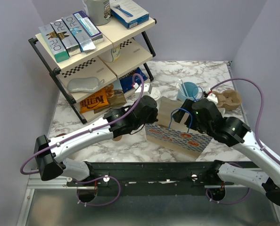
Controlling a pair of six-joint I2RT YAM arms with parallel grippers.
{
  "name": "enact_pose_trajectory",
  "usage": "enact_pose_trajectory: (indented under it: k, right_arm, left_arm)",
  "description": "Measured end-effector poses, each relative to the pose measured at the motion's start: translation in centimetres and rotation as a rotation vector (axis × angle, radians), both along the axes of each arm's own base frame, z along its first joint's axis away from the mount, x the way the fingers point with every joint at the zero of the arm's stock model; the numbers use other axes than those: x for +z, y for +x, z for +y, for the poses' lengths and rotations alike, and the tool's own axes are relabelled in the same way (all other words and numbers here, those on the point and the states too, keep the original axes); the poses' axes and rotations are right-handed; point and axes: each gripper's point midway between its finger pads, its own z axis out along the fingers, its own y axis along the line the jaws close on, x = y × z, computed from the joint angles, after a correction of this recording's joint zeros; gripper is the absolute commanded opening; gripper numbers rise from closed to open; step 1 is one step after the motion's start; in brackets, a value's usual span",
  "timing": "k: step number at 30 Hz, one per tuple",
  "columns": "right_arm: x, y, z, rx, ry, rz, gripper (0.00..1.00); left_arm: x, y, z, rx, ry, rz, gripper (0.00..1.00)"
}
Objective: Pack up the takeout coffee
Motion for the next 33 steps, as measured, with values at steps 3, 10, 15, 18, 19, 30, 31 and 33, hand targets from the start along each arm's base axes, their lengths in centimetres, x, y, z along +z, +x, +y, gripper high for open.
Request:
enact_pose_trajectory:
  k: [3, 10, 15, 18, 19, 30, 31, 33]
  right_arm:
    - [2.1, 0.1, -0.3, 0.024, 0.008, -0.071, 1.00]
    - [7.6, 0.5, -0.9, 0.099, 0.002, -0.262, 1.00]
    - [9.5, 0.4, -1.6, 0.149, -0.039, -0.359, 1.00]
    - [10.4, 0.3, -2.3, 0.142, -0.042, -0.401, 1.00]
    - [10.8, 0.2, -2.6, 0.135, -0.040, -0.417, 1.00]
    - [13.3, 0.2, -4.0, 0.122, -0.065, -0.535, 1.00]
    - [13.3, 0.2, -4.0, 0.128, -0.077, -0.537, 1.00]
    - [13.6, 0.3, -3.9, 0.141, -0.092, -0.545, 1.00]
  left_arm:
    - [0.1, 0.0, -0.1, 0.000, 0.001, 0.001, 0.16]
    - [0.3, 0.3, -0.6, -0.002, 0.005, 0.000, 0.33]
    - [0.8, 0.4, -0.8, -0.004, 0.000, -0.012, 0.54]
    - [1.3, 0.5, -0.9, -0.003, -0.007, -0.019, 0.68]
    - [1.4, 0.5, -1.0, -0.002, -0.011, -0.020, 0.81]
    - [3.4, 0.9, -1.2, -0.004, -0.031, -0.061, 0.99]
    - [3.7, 1.0, -1.1, -0.004, -0.032, -0.068, 0.99]
    - [4.6, 1.1, -1.1, -0.006, -0.038, -0.086, 0.99]
